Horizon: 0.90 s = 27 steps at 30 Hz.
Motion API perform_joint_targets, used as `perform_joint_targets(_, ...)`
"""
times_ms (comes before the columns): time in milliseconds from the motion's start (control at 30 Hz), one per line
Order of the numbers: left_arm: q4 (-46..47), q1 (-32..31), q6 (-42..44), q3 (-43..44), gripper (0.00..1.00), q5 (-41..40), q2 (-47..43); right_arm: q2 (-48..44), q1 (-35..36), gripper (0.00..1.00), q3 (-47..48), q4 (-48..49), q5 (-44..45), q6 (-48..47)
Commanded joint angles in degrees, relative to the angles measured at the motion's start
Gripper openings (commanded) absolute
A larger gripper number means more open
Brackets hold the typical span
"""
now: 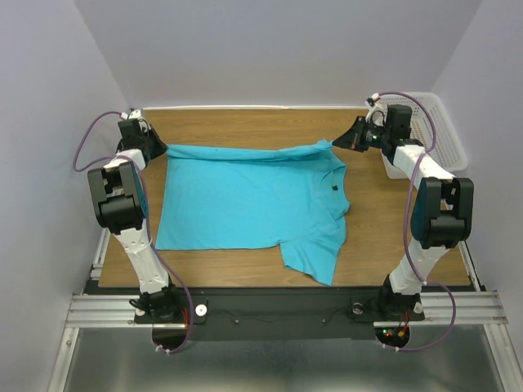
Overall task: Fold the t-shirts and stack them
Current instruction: Fold the tshirt
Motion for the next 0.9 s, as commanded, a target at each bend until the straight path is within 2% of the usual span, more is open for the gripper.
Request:
perform_joint_targets(0,2.0,0.5,1.2,-1.9,0.00,0.4,-5.6,-2.1,-0.4,0.01,-0.8,1.3,0.3,-1.3)
perform_joint_targets(867,4.1,0.4,2.7,-7.7,0.00,-0.3,-9.5,-1.1,-0.4,0.01,-2.1,0.5,1.1,-2.4)
